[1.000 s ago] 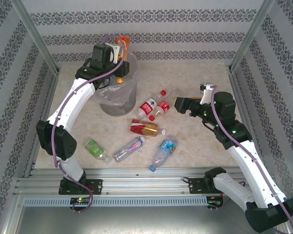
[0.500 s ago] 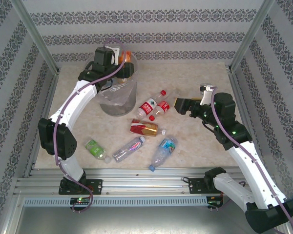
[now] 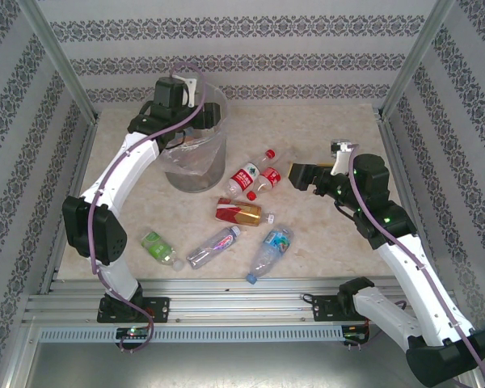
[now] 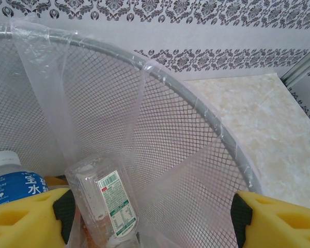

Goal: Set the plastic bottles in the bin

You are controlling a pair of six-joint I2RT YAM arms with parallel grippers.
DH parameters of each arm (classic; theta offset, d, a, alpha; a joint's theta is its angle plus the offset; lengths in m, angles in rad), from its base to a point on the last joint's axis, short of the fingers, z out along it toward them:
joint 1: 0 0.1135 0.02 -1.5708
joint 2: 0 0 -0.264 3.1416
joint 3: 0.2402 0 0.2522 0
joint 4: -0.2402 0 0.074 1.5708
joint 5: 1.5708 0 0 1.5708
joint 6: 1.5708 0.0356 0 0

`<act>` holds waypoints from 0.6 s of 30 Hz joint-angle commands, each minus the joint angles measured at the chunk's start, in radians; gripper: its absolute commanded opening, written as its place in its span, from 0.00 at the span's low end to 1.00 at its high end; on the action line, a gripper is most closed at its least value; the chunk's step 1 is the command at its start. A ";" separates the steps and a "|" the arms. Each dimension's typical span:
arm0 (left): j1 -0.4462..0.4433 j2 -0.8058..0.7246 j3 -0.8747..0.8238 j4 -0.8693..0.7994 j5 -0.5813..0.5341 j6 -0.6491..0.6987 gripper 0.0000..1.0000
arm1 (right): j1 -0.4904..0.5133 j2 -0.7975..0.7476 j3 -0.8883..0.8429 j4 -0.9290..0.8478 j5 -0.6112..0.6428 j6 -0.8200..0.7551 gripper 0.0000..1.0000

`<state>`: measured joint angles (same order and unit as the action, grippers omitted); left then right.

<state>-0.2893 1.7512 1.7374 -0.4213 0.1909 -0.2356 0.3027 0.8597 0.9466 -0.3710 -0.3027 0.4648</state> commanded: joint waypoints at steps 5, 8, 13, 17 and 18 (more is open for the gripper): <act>0.010 -0.134 -0.010 -0.006 0.082 0.075 0.94 | -0.011 0.000 -0.021 -0.054 0.022 0.050 0.97; 0.010 -0.186 -0.021 -0.015 0.146 0.101 1.00 | -0.008 0.015 -0.037 -0.092 0.043 0.098 0.96; -0.025 -0.264 -0.055 -0.033 0.257 0.125 1.00 | 0.012 0.059 -0.085 -0.139 0.106 0.177 0.96; -0.083 -0.338 -0.138 -0.055 0.268 0.135 1.00 | 0.046 0.112 -0.101 -0.176 0.134 0.221 0.98; -0.095 -0.360 -0.176 -0.057 0.265 0.138 1.00 | 0.061 0.124 -0.108 -0.185 0.145 0.238 0.98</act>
<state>-0.3470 1.4281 1.6310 -0.4347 0.4118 -0.1329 0.3359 0.9649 0.8555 -0.5079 -0.2085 0.6392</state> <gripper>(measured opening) 0.999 0.978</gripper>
